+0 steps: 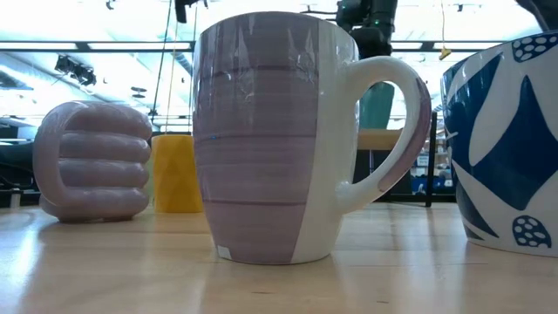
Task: Place coffee mugs
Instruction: Put the blue and white mug on the shelf
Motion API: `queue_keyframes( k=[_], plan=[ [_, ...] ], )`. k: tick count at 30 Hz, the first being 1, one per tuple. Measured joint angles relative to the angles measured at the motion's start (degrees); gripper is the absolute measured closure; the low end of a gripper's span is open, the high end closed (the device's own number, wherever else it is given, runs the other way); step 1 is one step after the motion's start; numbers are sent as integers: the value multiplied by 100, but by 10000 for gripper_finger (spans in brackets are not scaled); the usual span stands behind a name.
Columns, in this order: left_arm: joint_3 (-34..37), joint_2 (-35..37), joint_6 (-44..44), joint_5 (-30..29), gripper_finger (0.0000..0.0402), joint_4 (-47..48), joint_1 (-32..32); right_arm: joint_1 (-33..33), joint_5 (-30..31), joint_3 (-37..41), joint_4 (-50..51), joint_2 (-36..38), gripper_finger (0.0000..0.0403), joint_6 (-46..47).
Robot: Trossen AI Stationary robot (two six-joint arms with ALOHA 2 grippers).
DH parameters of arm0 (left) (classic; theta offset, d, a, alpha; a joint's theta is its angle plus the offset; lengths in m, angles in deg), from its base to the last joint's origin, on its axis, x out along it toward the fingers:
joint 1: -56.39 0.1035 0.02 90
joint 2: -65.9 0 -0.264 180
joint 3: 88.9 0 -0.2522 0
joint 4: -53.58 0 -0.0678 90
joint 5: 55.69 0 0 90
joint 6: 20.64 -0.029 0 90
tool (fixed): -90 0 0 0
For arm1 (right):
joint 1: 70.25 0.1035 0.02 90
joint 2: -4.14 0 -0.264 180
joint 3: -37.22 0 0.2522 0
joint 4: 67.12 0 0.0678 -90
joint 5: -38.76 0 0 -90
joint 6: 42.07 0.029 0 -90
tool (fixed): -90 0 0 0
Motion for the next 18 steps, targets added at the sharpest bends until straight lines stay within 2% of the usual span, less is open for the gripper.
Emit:
queue_keyframes(
  k=[18],
  plan=[
    [0,0,-8,130,256,0,0,-544,179,-60,16,-108,379,628]
  ],
)
